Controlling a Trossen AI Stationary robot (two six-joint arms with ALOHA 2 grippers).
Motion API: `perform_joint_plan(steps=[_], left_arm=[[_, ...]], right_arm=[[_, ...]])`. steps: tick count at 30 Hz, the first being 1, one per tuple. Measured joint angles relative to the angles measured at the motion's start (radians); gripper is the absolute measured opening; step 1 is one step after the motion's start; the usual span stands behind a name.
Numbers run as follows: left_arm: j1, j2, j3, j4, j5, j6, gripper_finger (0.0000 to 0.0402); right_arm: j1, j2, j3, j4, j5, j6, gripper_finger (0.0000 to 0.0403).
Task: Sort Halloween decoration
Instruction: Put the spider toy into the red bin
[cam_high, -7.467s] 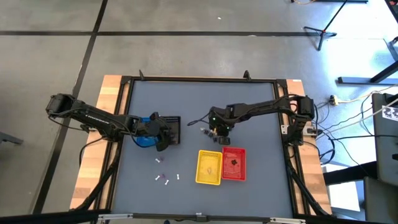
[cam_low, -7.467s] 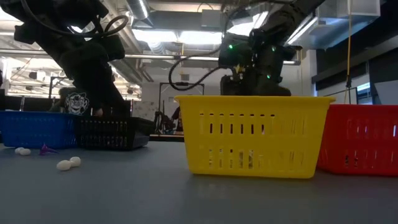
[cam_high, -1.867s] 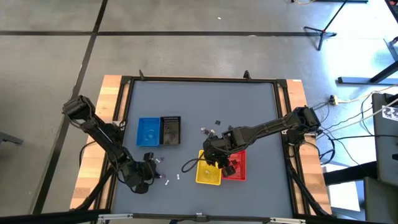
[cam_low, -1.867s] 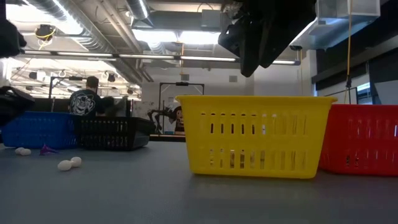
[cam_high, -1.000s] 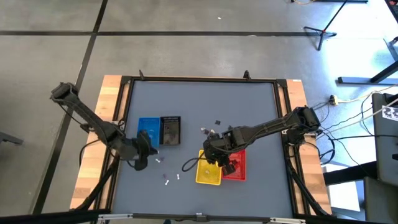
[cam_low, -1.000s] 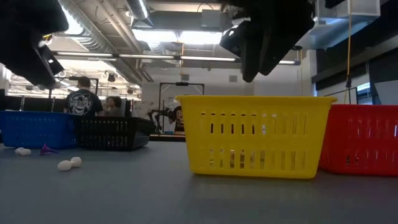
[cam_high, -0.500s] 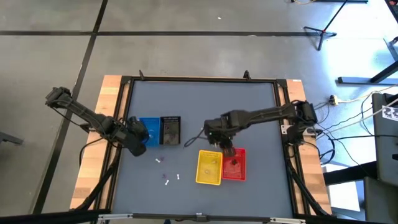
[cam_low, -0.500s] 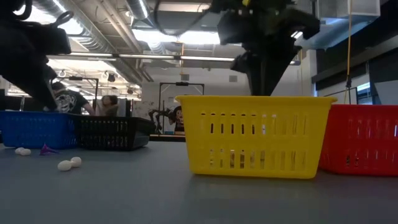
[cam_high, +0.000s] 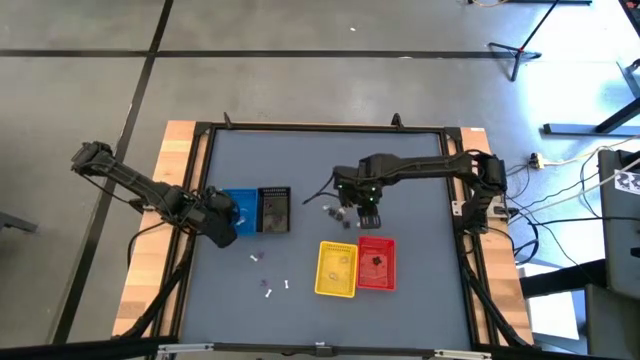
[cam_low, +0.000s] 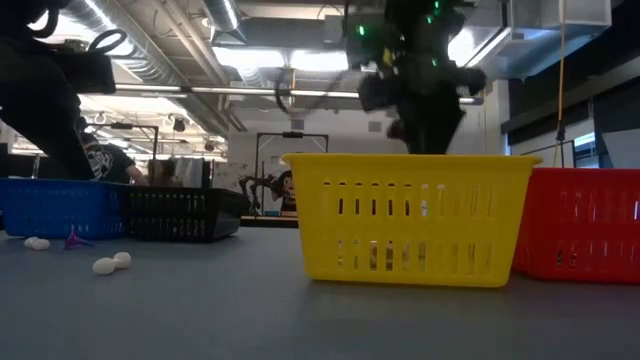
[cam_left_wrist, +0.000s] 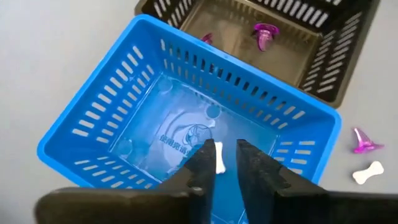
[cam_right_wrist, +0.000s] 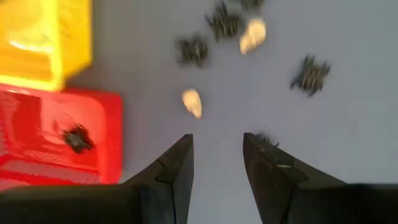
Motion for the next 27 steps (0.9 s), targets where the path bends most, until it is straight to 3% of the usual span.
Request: perform_joint_plan(steps=[8, 12, 19, 27], left_arm=[[0.006, 0.000, 0.000, 0.001, -0.003, -0.008, 0.0104], [0.006, 0.000, 0.000, 0.001, -0.004, -0.007, 0.0105], [0.006, 0.000, 0.000, 0.002, -0.015, -0.007, 0.0106], [0.006, 0.000, 0.000, 0.002, -0.015, -0.007, 0.0104]], right_arm=[[-0.050, 0.002, -0.161, 0.117, 0.000, -0.017, 0.0138], [-0.062, 0.002, -0.194, 0.127, 0.027, -0.018, 0.0138], [-0.061, 0.002, -0.202, 0.142, 0.177, -0.020, 0.0138], [-0.060, 0.002, -0.213, 0.171, 0.136, 0.006, 0.0138]])
